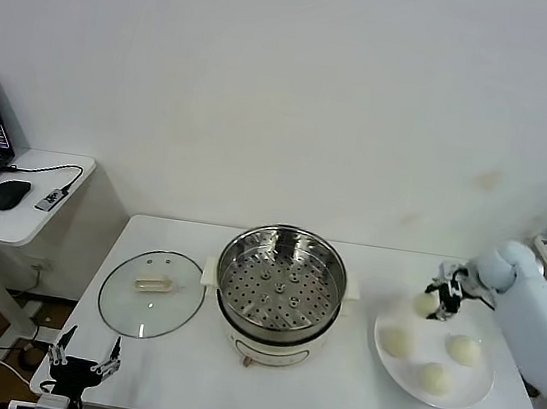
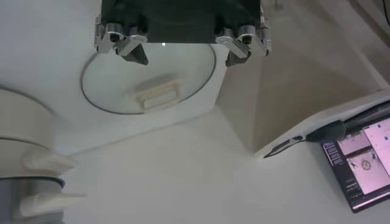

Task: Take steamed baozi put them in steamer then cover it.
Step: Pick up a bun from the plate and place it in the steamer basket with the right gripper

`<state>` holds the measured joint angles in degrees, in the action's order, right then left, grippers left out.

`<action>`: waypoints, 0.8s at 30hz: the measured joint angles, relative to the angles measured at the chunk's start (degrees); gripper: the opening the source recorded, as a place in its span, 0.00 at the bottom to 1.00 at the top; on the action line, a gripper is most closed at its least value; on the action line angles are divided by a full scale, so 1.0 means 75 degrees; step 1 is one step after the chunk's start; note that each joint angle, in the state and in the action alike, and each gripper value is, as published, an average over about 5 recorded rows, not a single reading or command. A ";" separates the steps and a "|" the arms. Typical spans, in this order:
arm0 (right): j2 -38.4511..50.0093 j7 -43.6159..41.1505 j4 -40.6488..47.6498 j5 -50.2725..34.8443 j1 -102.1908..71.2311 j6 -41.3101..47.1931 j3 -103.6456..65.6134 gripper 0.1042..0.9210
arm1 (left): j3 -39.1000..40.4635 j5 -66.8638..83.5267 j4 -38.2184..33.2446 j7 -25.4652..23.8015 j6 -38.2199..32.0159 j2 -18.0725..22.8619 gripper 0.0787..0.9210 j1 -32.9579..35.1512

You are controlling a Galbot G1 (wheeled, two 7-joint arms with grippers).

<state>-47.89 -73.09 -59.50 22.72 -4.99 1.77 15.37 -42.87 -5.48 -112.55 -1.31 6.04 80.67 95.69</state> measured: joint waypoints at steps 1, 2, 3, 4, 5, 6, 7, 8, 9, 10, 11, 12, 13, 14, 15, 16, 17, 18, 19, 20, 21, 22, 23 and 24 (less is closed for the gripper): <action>-0.0048 -0.0053 -0.0014 -0.0180 0.0242 0.0017 0.0204 0.64 | -0.0013 0.0000 -0.0017 0.0009 0.0001 -0.0005 0.88 0.0007; -0.0109 -0.0105 -0.0014 -0.0352 0.0479 0.0027 0.0406 0.64 | -0.0027 0.0002 -0.0034 0.0018 0.0001 -0.0011 0.88 0.0012; -0.0188 -0.0160 0.0002 -0.0523 0.0721 0.0031 0.0613 0.64 | -0.0043 0.0006 -0.0051 0.0029 0.0002 -0.0016 0.88 0.0015; -0.0280 -0.0216 0.0030 -0.0686 0.0959 0.0030 0.0814 0.64 | -0.0060 0.0011 -0.0068 0.0040 0.0002 -0.0020 0.88 0.0016; -0.0384 -0.0269 0.0071 -0.0836 0.1184 0.0020 0.0999 0.64 | -0.0076 0.0016 -0.0084 0.0051 0.0003 -0.0023 0.88 0.0015; -0.0504 -0.0326 0.0129 -0.0984 0.1403 -0.0005 0.1171 0.64 | -0.0090 0.0022 -0.0097 0.0061 0.0003 -0.0025 0.88 0.0013; -0.0635 -0.0384 0.0201 -0.1124 0.1611 -0.0048 0.1327 0.64 | -0.0104 0.0027 -0.0107 0.0072 0.0003 -0.0027 0.88 0.0008; -0.0776 -0.0445 0.0286 -0.1257 0.1803 -0.0117 0.1465 0.64 | -0.0116 0.0030 -0.0114 0.0082 0.0003 -0.0028 0.88 0.0001; -0.0927 -0.0510 0.0387 -0.1388 0.1984 -0.0216 0.1590 0.64 | -0.0126 0.0033 -0.0117 0.0092 0.0002 -0.0029 0.88 -0.0008; -0.1084 -0.0578 0.0503 -0.1515 0.2153 -0.0346 0.1703 0.64 | -0.0138 0.0035 -0.0116 0.0103 0.0000 -0.0029 0.88 -0.0018; -0.1246 -0.0652 0.0635 -0.1631 0.2307 -0.0513 0.1806 0.64 | -0.0148 0.0037 -0.0114 0.0114 -0.0001 -0.0028 0.88 -0.0026; -0.1413 -0.0729 0.0777 -0.1737 0.2447 -0.0714 0.1898 0.64 | -0.0158 0.0039 -0.0110 0.0126 -0.0003 -0.0027 0.88 -0.0031; -0.1578 -0.0805 0.0918 -0.1824 0.2570 -0.0940 0.1979 0.64 | -0.0167 0.0041 -0.0106 0.0135 -0.0005 -0.0027 0.88 -0.0033; -0.1742 -0.0882 0.1057 -0.1892 0.2680 -0.1192 0.2058 0.64 | -0.0175 0.0042 -0.0102 0.0144 -0.0007 -0.0028 0.88 -0.0030; -0.1896 -0.0954 0.1183 -0.1946 0.2778 -0.1458 0.2133 0.64 | -0.0182 0.0043 -0.0096 0.0149 -0.0009 -0.0027 0.88 -0.0024; -0.2035 -0.1014 0.1286 -0.1982 0.2860 -0.1720 0.2206 0.64 | -0.0189 0.0042 -0.0089 0.0153 -0.0010 -0.0027 0.88 -0.0017; -0.2160 -0.1070 0.1369 -0.2006 0.2935 -0.1981 0.2278 0.64 | -0.0196 0.0041 -0.0083 0.0156 -0.0011 -0.0028 0.88 -0.0010; -0.2269 -0.1116 0.1429 -0.2020 0.3002 -0.2235 0.2348 0.64 | -0.0203 0.0040 -0.0073 0.0158 -0.0012 -0.0027 0.88 -0.0004; -0.2364 -0.1153 0.1466 -0.2021 0.3058 -0.2470 0.2412 0.64 | -0.0209 0.0037 -0.0063 0.0159 -0.0013 -0.0024 0.88 0.0000; -0.2452 -0.1186 0.1483 -0.2007 0.3108 -0.2700 0.2474 0.64 | -0.0214 0.0032 -0.0053 0.0161 -0.0013 -0.0021 0.88 0.0003; -0.2535 -0.1214 0.1481 -0.1977 0.3151 -0.2920 0.2533 0.64 | -0.0218 0.0025 -0.0041 0.0162 -0.0014 -0.0016 0.88 0.0004; -0.2614 -0.1236 0.1465 -0.1935 0.3187 -0.3125 0.2590 0.64 | -0.0219 0.0017 -0.0028 0.0163 -0.0014 -0.0010 0.88 0.0004; -0.2694 -0.1254 0.1441 -0.1880 0.3222 -0.3324 0.2646 0.64 | -0.0218 0.0006 -0.0017 0.0163 -0.0014 -0.0003 0.88 0.0003; -0.2772 -0.1267 0.1414 -0.1816 0.3257 -0.3517 0.2699 0.64 | -0.0216 -0.0007 -0.0007 0.0163 -0.0013 0.0005 0.88 0.0001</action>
<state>-68.68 -82.59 -48.89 9.10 19.44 -24.61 35.62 -44.49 -5.53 -112.60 -0.09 5.95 80.71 95.70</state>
